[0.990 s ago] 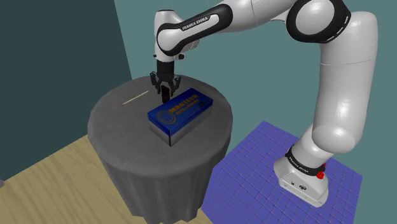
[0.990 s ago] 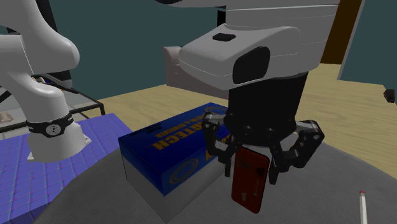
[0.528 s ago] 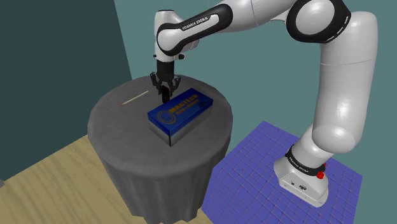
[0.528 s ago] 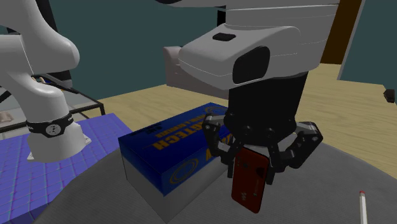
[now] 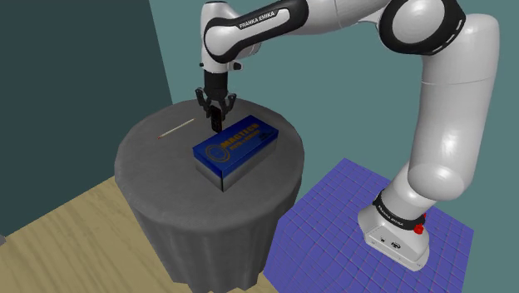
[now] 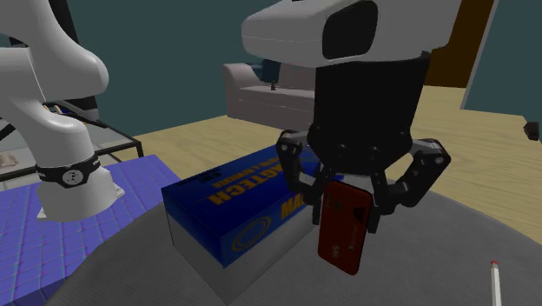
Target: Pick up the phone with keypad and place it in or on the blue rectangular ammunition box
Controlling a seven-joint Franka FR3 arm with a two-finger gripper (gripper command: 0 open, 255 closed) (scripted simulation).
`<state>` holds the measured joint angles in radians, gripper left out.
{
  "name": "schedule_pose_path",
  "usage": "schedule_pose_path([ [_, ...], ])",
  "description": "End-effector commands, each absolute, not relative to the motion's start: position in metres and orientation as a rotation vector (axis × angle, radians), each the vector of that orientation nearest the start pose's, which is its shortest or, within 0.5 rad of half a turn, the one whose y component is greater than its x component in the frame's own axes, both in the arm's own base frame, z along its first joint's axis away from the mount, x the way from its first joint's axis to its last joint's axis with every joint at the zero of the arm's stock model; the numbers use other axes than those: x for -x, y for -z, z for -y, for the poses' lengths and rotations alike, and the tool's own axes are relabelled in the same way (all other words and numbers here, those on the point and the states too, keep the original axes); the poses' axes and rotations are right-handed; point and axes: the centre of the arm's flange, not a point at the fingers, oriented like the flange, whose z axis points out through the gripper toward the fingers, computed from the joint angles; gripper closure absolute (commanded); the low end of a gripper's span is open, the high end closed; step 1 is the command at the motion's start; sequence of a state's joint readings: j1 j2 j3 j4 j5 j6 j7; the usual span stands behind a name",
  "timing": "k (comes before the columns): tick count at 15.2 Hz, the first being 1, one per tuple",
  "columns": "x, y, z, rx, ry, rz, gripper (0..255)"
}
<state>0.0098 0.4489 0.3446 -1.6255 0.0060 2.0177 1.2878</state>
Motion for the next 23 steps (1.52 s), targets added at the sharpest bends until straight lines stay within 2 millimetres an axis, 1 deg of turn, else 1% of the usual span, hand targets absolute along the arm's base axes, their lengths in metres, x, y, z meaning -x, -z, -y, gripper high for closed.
schedule_pose_path([
  [1, -0.636, -0.382, -0.207, 2.705, -0.204, -1.417, 255],
  [23, -0.636, -0.499, -0.207, 2.705, -0.204, -1.417, 255],
])
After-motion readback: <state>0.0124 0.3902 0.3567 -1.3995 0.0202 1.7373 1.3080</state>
